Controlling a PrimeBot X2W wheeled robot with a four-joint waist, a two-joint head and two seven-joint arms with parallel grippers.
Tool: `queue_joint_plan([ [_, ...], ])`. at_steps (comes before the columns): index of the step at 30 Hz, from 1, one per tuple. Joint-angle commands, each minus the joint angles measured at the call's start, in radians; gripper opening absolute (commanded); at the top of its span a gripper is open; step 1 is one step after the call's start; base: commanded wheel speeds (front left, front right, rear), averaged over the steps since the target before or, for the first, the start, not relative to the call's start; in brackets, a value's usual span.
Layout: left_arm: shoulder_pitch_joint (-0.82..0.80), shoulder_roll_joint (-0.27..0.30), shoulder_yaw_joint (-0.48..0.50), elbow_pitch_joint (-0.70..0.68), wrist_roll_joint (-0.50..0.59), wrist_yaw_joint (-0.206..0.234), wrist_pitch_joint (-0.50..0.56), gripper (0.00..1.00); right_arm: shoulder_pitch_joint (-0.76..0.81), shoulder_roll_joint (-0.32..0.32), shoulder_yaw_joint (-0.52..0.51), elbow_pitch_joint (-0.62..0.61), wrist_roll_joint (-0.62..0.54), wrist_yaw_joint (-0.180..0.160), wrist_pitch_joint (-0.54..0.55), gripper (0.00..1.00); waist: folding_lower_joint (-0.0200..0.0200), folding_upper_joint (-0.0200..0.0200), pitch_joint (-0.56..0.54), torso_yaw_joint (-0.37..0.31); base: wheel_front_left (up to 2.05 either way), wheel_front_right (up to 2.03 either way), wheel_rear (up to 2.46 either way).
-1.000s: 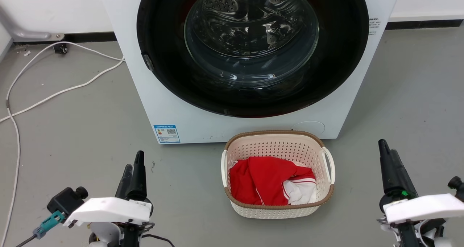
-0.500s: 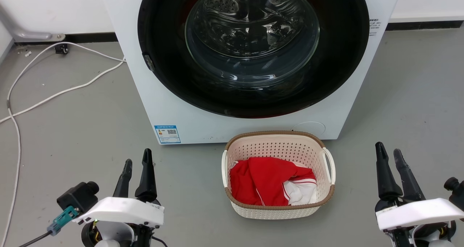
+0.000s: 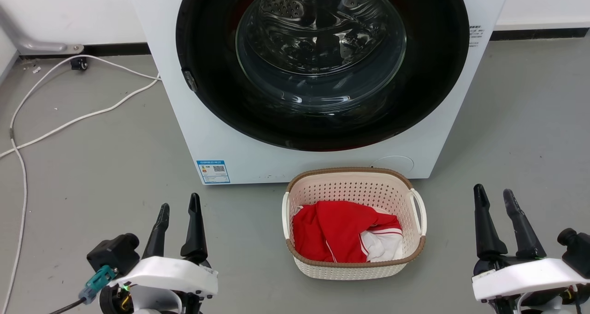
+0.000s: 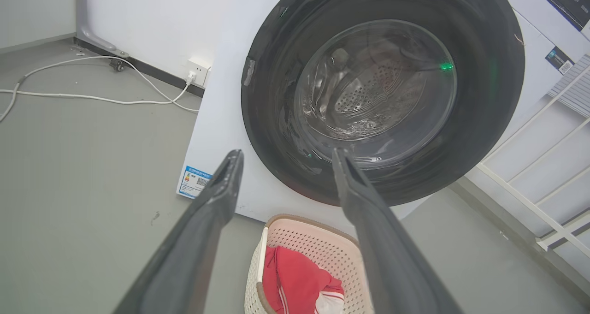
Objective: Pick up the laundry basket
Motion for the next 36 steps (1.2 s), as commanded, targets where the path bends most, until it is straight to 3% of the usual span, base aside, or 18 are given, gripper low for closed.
queue_joint_plan([
  [1,0.003,0.003,-0.005,-0.008,0.025,0.005,-0.008,1.00,0.004,-0.003,0.002,-0.017,-0.026,0.000,-0.008,1.00,-0.0001,0.0000,0.000,0.000,0.00,0.00,0.00],
  [21,0.016,0.003,-0.033,-0.007,0.233,0.021,-0.057,1.00,0.027,-0.004,0.007,-0.053,-0.211,0.000,-0.057,1.00,-0.0001,0.0000,0.002,0.002,0.00,0.00,0.00],
  [36,0.027,0.003,-0.048,0.005,0.341,0.028,-0.089,1.00,0.048,-0.004,0.013,-0.060,-0.255,0.000,-0.089,1.00,-0.0001,0.0000,0.003,0.004,0.00,0.00,0.00],
])
